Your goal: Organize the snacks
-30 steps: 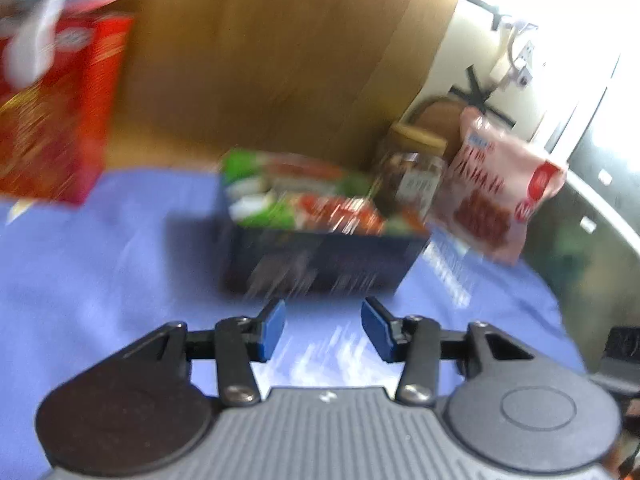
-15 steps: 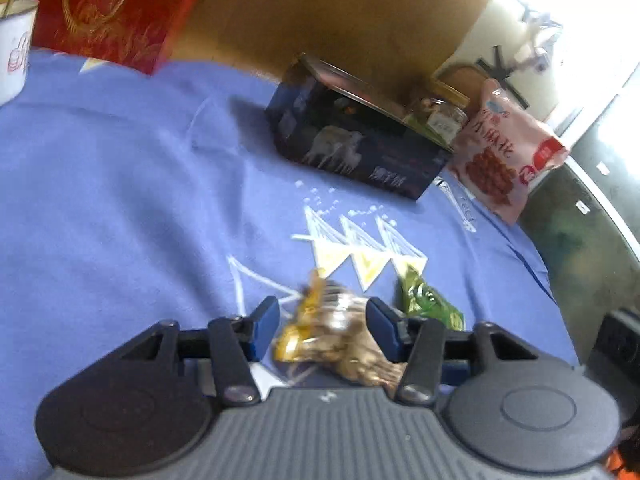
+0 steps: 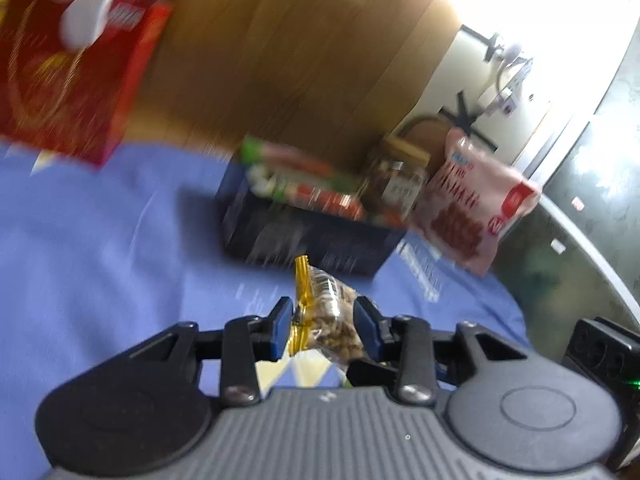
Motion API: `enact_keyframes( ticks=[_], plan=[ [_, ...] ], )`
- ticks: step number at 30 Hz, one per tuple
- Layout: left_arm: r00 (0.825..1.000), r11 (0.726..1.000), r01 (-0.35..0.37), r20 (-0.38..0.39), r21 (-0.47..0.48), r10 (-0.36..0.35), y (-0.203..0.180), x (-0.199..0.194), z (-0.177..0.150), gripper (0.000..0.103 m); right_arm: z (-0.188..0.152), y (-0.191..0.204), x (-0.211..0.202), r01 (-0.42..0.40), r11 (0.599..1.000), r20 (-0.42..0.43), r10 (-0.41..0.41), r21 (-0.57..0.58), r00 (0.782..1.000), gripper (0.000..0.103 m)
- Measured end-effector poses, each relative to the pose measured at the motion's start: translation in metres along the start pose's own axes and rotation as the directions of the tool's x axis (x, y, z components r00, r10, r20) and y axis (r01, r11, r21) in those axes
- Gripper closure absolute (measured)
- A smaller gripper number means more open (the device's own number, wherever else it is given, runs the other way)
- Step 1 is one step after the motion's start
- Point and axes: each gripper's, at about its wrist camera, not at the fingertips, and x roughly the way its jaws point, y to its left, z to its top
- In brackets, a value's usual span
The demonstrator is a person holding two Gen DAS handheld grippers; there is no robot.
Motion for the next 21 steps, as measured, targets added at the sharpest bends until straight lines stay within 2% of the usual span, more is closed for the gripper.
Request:
enact_keyframes(
  ticks=[2,6,8,11,13,17,21],
  plan=[
    [0.999,0.999,-0.008,0.040,0.036,0.007,-0.011,0.012,0.023,0.069,0.022,-0.011,0.003,0.015,1.000,0.032,-0.015,0.004,0.999,0.075],
    [0.996,0.999,-0.029,0.083,0.036,0.026,-0.014,0.046,0.066,0.068,0.067,-0.034,0.014,0.056,0.998,0.099,-0.054,-0.017,0.994,0.075],
    [0.992,0.996,-0.087,0.098,0.027,0.083,-0.011,0.070,0.082,0.059,0.087,-0.050,0.030,0.076,0.997,0.111,-0.074,-0.019,0.991,0.070],
    [0.983,0.984,-0.177,0.056,0.017,0.176,-0.001,0.104,0.090,0.062,0.104,-0.074,0.055,0.166,0.985,0.131,-0.160,-0.034,0.978,0.064],
    [0.985,0.986,-0.166,0.041,-0.001,0.166,0.004,0.107,0.082,0.062,0.103,-0.092,0.057,0.190,0.982,0.125,-0.190,0.016,0.974,0.064],
    [0.988,0.990,-0.139,0.073,0.032,0.136,0.003,0.084,0.057,0.062,0.075,-0.118,0.024,0.116,0.979,0.145,-0.141,0.169,0.979,0.064],
    [0.992,0.992,-0.114,0.065,0.050,0.111,-0.006,0.058,0.035,0.062,0.033,-0.133,-0.011,0.082,0.943,0.119,-0.127,0.323,0.985,0.064]
  ],
)
